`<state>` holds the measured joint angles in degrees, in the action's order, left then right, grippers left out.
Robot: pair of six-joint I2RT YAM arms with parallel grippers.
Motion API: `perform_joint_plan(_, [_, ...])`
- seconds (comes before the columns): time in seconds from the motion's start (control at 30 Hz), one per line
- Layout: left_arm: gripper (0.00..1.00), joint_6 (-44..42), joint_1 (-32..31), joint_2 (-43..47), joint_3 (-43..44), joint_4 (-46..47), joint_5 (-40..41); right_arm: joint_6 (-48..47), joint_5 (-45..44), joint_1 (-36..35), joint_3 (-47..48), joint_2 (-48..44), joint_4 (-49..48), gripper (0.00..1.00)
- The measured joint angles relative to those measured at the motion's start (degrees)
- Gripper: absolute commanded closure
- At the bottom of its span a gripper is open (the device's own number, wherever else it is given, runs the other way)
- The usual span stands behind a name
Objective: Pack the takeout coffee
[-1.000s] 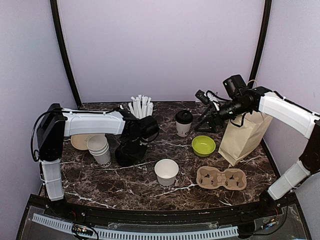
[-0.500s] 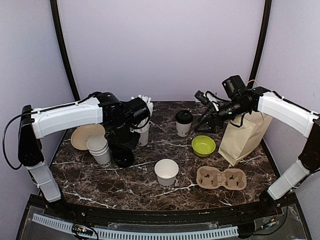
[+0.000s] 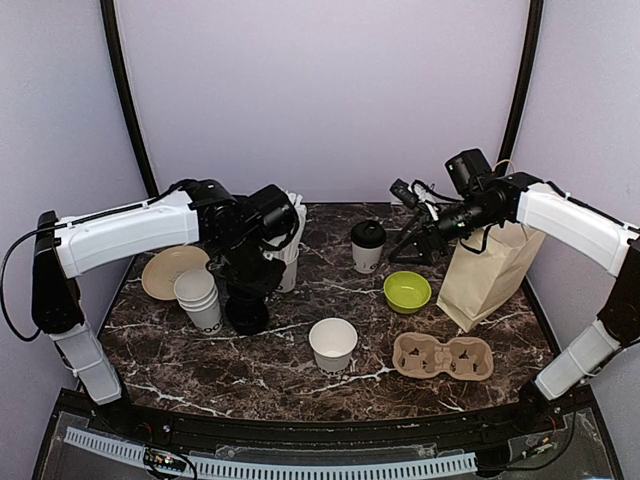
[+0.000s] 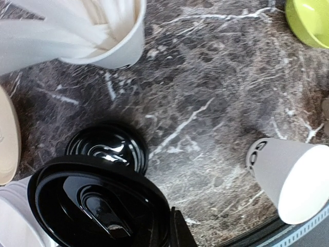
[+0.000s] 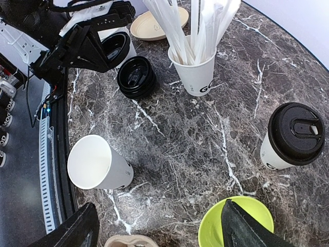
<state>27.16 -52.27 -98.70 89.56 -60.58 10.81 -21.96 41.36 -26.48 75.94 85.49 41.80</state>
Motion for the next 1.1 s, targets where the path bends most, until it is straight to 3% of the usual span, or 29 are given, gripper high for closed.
perform_joint_plan(0.17, [0.92,-3.0,0.0,1.4,3.9,6.4,-9.1,1.5,1.4,0.0,0.2,-0.8,-0.2,0.11])
perform_joint_plan(0.43, [0.96,-8.9,0.0,13.8,6.7,26.3,-20.6,9.2,9.0,0.8,7.5,-1.3,-4.6,0.05])
perform_joint_plan(0.6, [0.95,-11.2,0.0,20.6,-1.9,42.8,-23.9,26.0,20.3,1.8,6.8,-1.7,-18.3,0.05])
perform_joint_plan(0.8, [0.95,-11.7,0.0,21.5,-12.6,58.9,-28.0,48.3,27.5,1.0,3.3,-0.6,-39.5,0.02])
perform_joint_plan(1.1, [0.95,-11.3,0.0,21.5,-15.8,68.0,-31.4,60.8,29.3,-5.2,3.3,2.6,-52.2,0.02])
